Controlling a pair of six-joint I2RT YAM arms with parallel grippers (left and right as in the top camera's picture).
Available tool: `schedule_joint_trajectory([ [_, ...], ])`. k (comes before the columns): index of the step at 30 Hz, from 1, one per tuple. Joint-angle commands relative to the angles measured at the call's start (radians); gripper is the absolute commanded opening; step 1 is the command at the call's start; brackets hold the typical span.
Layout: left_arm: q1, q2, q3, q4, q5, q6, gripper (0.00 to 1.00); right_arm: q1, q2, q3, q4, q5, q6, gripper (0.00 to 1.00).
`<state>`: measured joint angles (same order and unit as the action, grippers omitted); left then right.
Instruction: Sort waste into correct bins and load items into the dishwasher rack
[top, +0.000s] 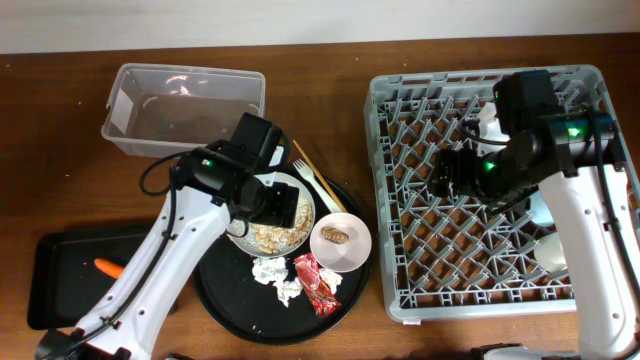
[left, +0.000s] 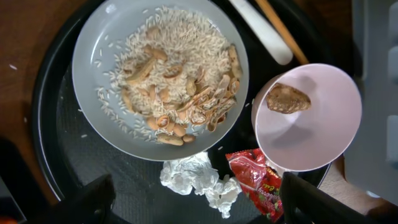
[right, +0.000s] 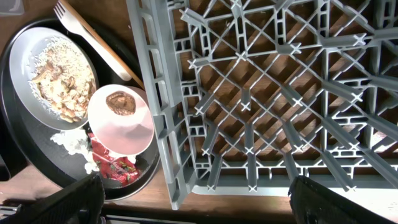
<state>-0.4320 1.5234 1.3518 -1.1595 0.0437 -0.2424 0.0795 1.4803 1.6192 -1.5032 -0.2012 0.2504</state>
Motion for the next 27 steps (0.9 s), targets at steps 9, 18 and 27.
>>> schedule_joint_trajectory([
  [9, -0.004, 0.016, -0.205, 0.082, -0.085, -0.187, 0.83, 0.008, -0.013, 0.000, -0.009, -0.006, -0.006, 0.98],
  [18, -0.118, 0.016, -0.270, 0.356, 0.061, 0.161, 0.83, 0.008, -0.013, 0.000, -0.010, -0.006, -0.006, 0.99],
  [27, -0.395, 0.065, -0.270, 0.413, 0.202, 0.273, 0.71, 0.008, -0.013, 0.000, -0.007, -0.006, -0.006, 0.99],
])
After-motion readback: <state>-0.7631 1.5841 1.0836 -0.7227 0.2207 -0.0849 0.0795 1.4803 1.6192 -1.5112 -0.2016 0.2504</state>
